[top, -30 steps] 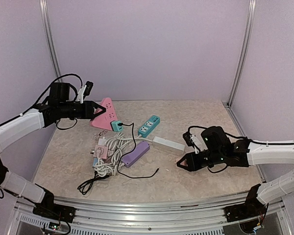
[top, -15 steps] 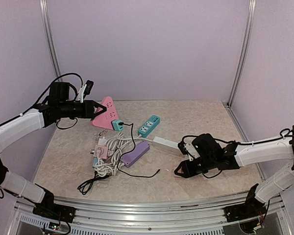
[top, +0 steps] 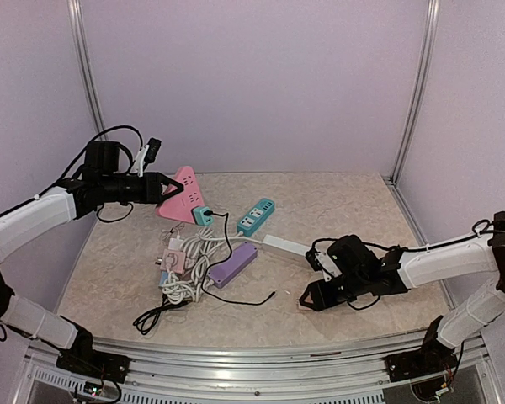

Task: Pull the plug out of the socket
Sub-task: Place the plug at the center of the board.

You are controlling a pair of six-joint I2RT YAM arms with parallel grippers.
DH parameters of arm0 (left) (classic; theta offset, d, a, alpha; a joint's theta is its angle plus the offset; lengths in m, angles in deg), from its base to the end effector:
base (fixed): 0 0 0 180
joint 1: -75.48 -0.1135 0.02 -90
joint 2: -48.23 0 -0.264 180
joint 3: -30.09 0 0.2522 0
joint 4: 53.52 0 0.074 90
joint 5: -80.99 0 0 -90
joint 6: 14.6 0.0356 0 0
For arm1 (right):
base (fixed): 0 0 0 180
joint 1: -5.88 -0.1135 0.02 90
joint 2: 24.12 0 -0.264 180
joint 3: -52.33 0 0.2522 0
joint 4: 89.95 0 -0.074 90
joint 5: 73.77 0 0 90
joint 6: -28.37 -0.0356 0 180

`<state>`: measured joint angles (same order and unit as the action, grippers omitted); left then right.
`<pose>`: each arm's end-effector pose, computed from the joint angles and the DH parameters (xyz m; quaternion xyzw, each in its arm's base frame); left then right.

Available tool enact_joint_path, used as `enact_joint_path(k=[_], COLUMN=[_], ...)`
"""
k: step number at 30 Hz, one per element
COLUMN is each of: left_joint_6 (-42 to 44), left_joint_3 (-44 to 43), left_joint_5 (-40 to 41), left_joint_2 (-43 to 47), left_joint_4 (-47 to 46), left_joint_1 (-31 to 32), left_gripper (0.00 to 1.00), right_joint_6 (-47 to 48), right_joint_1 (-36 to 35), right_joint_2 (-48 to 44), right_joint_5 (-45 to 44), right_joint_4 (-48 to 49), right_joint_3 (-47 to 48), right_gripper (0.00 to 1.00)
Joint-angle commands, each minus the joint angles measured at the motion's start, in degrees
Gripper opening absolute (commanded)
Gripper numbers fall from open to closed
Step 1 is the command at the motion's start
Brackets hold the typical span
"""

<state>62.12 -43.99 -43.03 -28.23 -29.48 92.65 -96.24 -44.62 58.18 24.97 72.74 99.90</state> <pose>0.2835 -0.1084 0.3136 0.1816 0.8071 -0.3722 0.4208 0.1606 0.2033 0.1454 -0.1549 0.9304 0.2724 0.1902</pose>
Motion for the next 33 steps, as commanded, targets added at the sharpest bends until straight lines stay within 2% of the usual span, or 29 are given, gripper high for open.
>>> enact_joint_path(k=[1,6,9,15,20,23,29,33], left_joint_6=[-0.4,-0.3,-0.4,-0.2,0.7,0.2,-1.5,-4.4], left_joint_3=[-0.2,-0.2,-0.2,0.2,-0.2,-3.3,-9.2,-7.3], left_joint_5=[-1.2,-1.1,-1.1,0.8,5.6,6.0,3.5,-1.7], left_joint_2=[-0.2,-0.2,-0.1,0.4,0.9,-1.1,-6.3,-7.3], left_joint_4=[-2.6,-2.6,-2.6,-2.8,-3.0,-2.3,-1.3,-5.2], left_joint_1=[-0.3,-0.2,-0.2,0.4,4.4,7.2,9.5,8.2], left_gripper=[0.0,0.0,0.0,0.0,0.0,0.0,0.0,0.0], right_joint_6=[0.0,-0.3,-0.6,-0.3,1.1,2.7,4.8,5.8], right_joint_1=[-0.4,-0.3,-0.4,-0.3,-0.3,-0.3,-0.4,-2.3], right_joint_2=[-0.1,-1.4,-2.5,-4.7,-8.4,-11.2,-14.0,-12.0], right_joint_5=[-1.6,-4.0,-5.7,-7.9,-12.8,-15.0,-16.8,-19.2], right_joint_4=[-0.7,-2.6,-3.7,-5.4,-9.5,-11.4,-10.9,-7.4], right_joint_3=[-0.8,-0.6,-0.5,-0.3,2.8,6.2,14.1,16.1], right_gripper=[0.51,0.65,0.83,0.97,0.98,0.97,0.96,0.93])
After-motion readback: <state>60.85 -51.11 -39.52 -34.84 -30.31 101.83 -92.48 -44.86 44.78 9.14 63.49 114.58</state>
